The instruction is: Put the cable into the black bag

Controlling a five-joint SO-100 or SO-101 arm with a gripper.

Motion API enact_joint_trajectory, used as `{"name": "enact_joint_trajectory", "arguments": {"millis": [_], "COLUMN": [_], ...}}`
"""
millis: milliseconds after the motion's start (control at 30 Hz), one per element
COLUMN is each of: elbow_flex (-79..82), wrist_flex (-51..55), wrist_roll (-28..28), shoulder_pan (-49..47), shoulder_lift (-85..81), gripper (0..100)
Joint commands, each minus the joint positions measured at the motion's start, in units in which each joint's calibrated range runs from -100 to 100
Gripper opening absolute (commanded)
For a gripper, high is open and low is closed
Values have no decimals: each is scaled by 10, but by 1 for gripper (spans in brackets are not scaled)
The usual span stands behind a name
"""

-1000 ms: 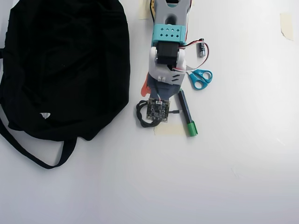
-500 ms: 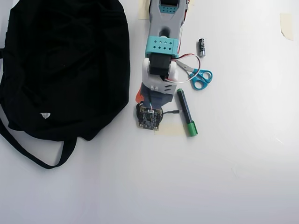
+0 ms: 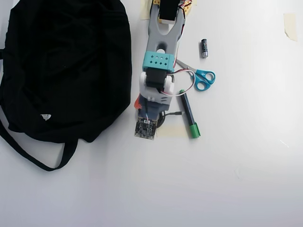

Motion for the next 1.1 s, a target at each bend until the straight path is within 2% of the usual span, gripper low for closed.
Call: {"name": "enact_joint_trajectory", "arguments": {"millis": [0, 400, 667, 1067], "elbow_flex": [-42, -44, -37, -38], "wrist_flex": [-9, -9, -56, -56], "wrist_roll": [3, 3, 3, 3], "shoulder_pan": [11, 26, 26, 25], "shoulder_lift": [4, 69, 73, 82], "gripper": [26, 26, 26, 26]}}
